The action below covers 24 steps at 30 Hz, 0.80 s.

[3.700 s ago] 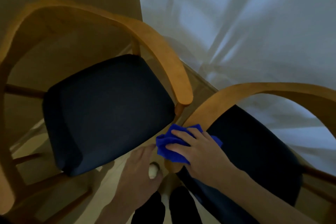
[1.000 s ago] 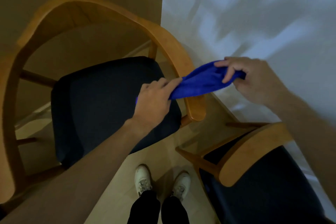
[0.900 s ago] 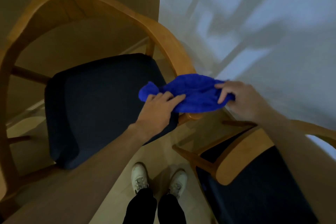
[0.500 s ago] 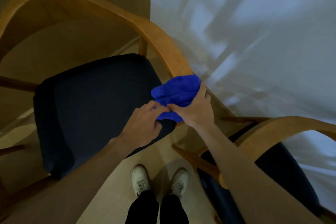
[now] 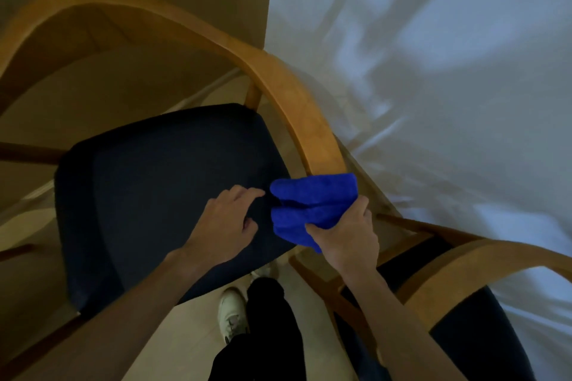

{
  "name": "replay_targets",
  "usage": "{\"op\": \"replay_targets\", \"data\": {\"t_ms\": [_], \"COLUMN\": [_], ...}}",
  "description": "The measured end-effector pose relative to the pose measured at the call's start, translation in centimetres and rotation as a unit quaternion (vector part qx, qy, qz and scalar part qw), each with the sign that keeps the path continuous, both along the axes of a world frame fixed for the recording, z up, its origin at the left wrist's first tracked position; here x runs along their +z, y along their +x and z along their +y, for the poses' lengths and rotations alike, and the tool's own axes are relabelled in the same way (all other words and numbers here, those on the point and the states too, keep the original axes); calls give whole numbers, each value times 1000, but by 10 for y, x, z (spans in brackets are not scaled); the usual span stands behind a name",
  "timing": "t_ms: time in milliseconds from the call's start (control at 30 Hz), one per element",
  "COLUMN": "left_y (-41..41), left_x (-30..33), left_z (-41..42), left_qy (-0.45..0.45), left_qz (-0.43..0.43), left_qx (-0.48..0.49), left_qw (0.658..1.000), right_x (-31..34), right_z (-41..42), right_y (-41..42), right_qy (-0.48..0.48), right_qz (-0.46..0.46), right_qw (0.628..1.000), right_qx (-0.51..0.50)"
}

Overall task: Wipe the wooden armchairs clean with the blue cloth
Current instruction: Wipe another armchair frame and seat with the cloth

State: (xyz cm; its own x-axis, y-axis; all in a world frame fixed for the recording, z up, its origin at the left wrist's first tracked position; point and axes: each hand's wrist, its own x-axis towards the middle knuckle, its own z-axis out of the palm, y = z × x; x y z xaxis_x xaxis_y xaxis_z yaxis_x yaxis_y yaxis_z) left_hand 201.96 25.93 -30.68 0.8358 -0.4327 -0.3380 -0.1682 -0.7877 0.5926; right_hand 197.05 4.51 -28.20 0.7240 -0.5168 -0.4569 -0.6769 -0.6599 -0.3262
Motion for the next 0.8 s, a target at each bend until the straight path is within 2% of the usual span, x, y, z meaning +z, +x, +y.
{"op": "replay_targets", "data": {"t_ms": [200, 433, 800], "left_y": [46, 91, 111], "left_x": [5, 6, 6], "left_z": [0, 1, 73], "left_qy": [8, -9, 9], "left_qz": [23, 12, 8], "left_qx": [24, 71, 187], "left_qw": [999, 997, 982], "right_x": [4, 0, -2], "right_z": [0, 2, 52], "right_y": [42, 107, 253], "right_qy": [-19, -43, -75], "right_qz": [16, 1, 20], "right_qw": [999, 993, 964], "right_qx": [37, 108, 253]}}
